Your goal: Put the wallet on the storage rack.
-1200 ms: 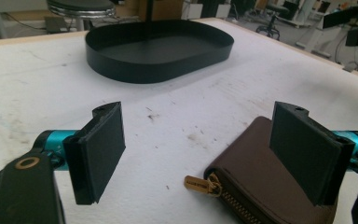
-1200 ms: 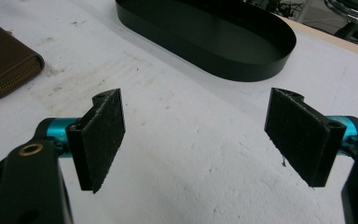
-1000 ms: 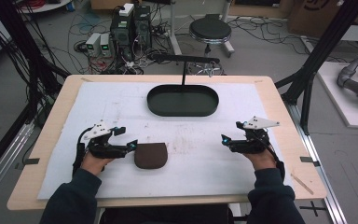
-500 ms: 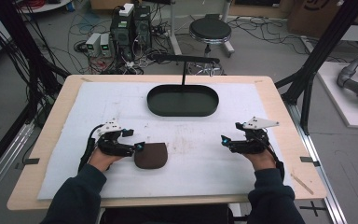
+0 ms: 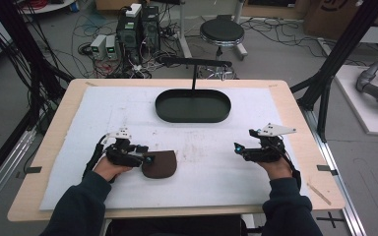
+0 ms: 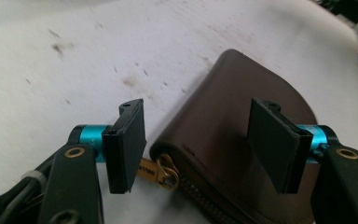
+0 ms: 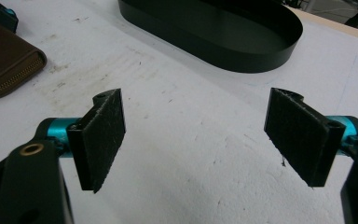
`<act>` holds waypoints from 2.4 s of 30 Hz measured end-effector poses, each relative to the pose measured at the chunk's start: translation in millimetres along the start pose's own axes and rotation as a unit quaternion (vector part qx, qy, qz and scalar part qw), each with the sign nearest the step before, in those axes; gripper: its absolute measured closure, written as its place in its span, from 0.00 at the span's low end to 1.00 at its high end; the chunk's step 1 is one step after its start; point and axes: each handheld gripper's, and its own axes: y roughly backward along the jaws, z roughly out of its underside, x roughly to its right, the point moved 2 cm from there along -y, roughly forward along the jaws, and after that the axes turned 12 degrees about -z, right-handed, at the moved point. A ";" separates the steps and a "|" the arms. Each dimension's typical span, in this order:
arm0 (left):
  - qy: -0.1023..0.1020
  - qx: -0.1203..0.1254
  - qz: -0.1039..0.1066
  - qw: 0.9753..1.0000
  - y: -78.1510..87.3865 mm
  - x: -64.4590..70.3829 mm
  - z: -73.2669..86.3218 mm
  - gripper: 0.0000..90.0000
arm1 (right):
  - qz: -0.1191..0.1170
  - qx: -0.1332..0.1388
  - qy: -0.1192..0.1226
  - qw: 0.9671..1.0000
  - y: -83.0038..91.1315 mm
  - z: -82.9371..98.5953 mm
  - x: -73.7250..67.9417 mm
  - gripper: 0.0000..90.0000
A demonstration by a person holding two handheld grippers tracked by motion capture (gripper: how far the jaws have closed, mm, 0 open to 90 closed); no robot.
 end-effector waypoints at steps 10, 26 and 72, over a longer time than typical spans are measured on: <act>-0.026 0.007 -0.015 1.000 3.6 3.3 -1.8 0.55 | 0.004 -0.002 -0.002 1.000 -0.3 0.0 -0.5 0.23; 0.008 0.088 -0.133 0.987 28.5 -14.8 -5.5 0.78 | 0.006 -0.003 -0.006 1.000 -0.1 0.4 0.7 0.23; 0.104 0.015 -0.076 0.992 14.3 -26.5 5.2 0.44 | 0.004 -0.003 -0.003 1.000 -1.5 0.1 -1.5 0.27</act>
